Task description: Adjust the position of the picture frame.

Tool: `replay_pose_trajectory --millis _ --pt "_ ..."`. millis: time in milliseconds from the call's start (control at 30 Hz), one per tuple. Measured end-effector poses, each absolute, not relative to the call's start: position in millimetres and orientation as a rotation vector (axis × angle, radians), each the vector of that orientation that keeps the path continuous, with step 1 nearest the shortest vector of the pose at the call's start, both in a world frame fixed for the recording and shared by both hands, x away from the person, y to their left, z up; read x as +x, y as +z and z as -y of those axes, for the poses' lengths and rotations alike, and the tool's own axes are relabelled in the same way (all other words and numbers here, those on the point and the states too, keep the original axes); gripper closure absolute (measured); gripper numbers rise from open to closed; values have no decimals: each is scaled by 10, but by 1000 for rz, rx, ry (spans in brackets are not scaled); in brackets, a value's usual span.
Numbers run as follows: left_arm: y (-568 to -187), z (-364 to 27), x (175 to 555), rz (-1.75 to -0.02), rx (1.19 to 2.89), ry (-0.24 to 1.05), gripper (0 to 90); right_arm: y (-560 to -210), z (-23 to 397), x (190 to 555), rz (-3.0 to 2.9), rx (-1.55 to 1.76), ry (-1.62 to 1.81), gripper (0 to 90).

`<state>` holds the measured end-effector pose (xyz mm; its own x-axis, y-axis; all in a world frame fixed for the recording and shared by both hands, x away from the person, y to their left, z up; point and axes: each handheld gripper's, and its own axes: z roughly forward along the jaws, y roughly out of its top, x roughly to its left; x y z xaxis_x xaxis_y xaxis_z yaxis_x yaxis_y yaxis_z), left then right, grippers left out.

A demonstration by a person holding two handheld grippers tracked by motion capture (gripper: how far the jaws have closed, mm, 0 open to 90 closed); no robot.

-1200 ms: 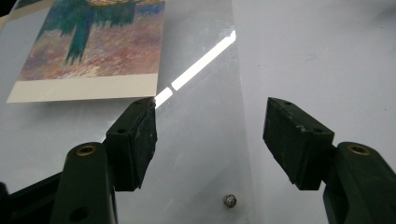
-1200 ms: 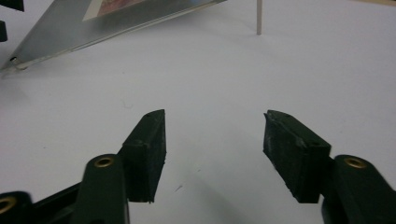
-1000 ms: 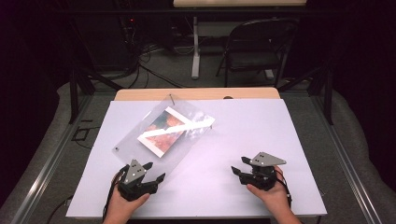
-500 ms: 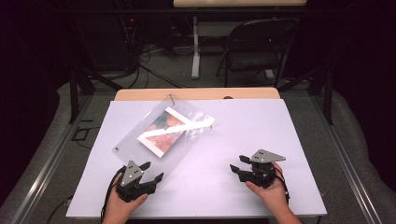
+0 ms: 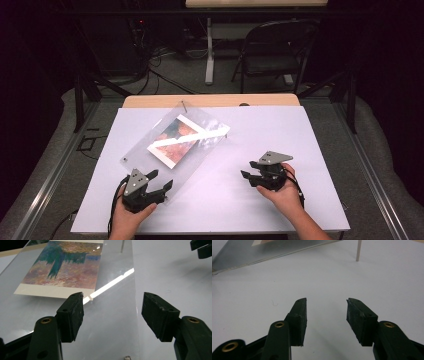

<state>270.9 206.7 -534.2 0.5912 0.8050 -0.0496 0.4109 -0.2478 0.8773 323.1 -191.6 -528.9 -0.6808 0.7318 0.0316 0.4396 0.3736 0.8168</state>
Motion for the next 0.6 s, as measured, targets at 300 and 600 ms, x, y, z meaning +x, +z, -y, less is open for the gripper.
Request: replay_pose_trajectory --millis 300,600 --pt "-5351 -2020 2731 -972 1865 468 391 -5371 1719 3512 -2344 967 1204 536" --pt "-5347 -2015 2727 -967 1868 446 462 -5369 1627 3834 -2259 985 1251 601"
